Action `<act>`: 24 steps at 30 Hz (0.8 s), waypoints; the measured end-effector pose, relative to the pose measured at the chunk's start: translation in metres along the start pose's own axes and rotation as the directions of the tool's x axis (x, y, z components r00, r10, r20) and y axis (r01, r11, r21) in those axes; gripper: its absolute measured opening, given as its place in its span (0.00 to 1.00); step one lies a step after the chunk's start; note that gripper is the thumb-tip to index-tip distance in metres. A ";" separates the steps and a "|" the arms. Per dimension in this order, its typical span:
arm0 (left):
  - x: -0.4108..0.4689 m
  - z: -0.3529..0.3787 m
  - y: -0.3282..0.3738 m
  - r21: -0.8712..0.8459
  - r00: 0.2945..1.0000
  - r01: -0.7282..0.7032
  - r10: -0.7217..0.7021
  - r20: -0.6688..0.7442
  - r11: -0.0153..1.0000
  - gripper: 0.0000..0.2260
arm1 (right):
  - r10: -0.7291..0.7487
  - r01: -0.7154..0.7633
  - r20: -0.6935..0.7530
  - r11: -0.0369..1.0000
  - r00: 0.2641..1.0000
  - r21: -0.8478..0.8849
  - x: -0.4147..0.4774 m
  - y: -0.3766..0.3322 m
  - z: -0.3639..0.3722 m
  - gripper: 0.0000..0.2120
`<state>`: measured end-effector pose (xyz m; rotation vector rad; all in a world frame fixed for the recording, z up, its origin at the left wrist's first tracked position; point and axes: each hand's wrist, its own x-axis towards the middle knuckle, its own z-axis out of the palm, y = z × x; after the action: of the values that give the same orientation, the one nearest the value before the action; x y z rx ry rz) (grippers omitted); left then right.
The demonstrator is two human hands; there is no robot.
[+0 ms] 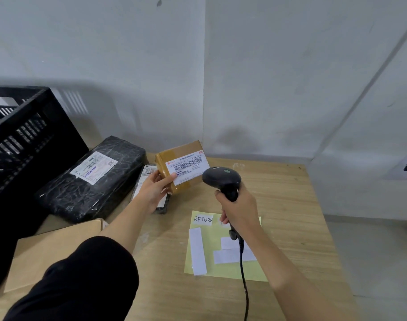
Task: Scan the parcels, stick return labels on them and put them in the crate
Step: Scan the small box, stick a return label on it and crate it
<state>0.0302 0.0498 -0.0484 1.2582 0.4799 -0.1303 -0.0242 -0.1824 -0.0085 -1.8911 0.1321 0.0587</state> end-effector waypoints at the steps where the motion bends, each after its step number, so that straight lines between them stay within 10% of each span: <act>1: -0.001 0.001 -0.001 0.008 1.000 0.012 -0.012 -0.003 1.000 0.22 | 0.018 -0.018 -0.014 1.000 1.000 -0.014 0.002 0.006 -0.004 0.11; 10: 0.004 0.024 -0.032 0.077 0.995 0.088 -0.090 0.033 0.993 0.14 | 0.398 -0.403 -0.254 0.915 0.882 0.033 0.029 0.087 -0.062 0.12; 24: 0.015 0.042 -0.059 0.017 0.984 0.159 -0.160 0.073 0.987 0.25 | 0.343 -0.380 -0.467 0.925 0.815 0.017 0.046 0.137 -0.077 0.18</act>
<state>0.0346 -0.0057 -0.0972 1.2207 0.5161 -0.3142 0.0032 -0.3014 -0.1182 -1.9033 0.8334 -0.1342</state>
